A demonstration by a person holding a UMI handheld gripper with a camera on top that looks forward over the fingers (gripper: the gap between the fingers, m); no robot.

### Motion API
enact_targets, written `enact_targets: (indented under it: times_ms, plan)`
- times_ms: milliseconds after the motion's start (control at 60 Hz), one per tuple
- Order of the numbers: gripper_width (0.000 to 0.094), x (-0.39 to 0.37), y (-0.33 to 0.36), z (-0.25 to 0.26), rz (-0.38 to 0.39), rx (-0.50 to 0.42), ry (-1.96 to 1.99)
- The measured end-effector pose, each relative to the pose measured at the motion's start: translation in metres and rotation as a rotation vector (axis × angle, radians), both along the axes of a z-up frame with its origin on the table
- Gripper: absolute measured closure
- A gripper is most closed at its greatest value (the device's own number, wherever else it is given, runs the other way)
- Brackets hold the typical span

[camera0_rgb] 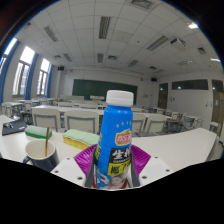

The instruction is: Pour water

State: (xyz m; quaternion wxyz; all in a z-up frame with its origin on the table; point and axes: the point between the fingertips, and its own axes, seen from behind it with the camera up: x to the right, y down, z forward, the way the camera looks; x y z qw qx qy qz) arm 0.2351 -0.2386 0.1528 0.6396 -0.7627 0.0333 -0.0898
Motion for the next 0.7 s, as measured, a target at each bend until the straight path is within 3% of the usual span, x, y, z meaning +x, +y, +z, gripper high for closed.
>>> enact_targets:
  times_ms: [50, 100, 117, 200, 483, 700]
  plan:
    - [0.0294, 0.003, -0.006, -0.007, -0.004, -0.038, -0.006]
    - [0.0083, 0.005, -0.018, -0.017, -0.008, -0.103, 0.002]
    - [0.0071, 0.007, -0.023, -0.018, -0.011, -0.111, 0.009]
    - [0.0092, -0.001, -0.05, -0.018, -0.019, -0.087, 0.073]
    - [0.0091, -0.124, -0.169, -0.009, 0.114, -0.038, 0.232]
    - [0.0092, -0.186, -0.187, 0.004, 0.172, -0.03, 0.26]
